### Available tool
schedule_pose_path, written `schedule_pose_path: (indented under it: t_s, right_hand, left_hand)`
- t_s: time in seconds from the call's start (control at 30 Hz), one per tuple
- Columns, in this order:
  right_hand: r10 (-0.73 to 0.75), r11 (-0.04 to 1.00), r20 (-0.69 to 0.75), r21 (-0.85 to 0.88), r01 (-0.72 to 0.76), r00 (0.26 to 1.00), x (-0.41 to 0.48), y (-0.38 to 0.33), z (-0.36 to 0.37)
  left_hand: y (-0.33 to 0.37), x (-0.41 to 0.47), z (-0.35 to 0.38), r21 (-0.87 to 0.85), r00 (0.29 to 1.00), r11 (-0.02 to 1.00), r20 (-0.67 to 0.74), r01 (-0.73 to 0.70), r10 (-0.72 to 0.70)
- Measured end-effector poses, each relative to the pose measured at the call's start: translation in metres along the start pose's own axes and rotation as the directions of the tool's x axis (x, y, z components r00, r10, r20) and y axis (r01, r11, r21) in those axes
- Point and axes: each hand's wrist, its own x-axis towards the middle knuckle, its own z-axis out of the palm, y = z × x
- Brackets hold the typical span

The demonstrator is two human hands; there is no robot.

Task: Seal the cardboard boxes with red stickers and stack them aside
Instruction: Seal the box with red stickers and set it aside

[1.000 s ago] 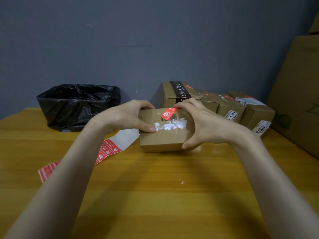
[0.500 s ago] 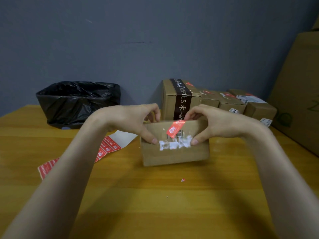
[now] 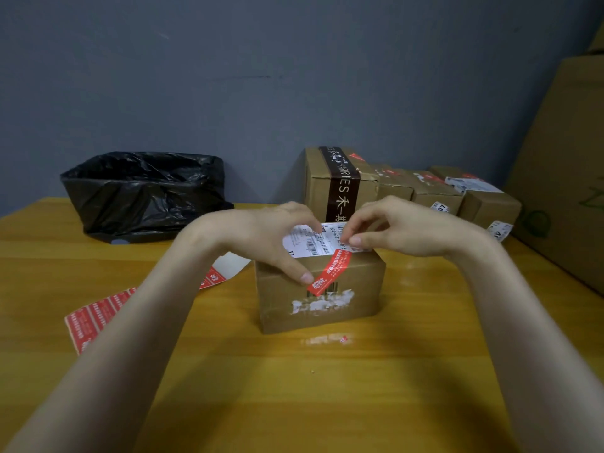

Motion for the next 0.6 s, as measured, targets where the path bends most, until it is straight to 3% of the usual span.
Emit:
schedule_pose_path:
  t_s: [0.13,0.3,0.6]
  right_hand:
    - [-0.014,1.000,-0.080,-0.005,0.014,0.997,0.009,0.000,0.010]
    - [0.032,0.997,-0.110,0.073,-0.024,0.993,0.013,0.000,0.015]
    - [0.033,0.999,-0.180,0.025,-0.029,0.983,0.013,-0.006,0.018]
  left_hand:
    - [0.002,0.003,0.003,-0.059,0.994,0.996,0.079,-0.072,0.076]
    - [-0.002,0.003,0.006,-0.163,0.995,0.986,0.091,-0.034,0.050]
    - [-0.004,0.007,0.006,-0.194,0.996,0.981,0.084,-0.025,0.042]
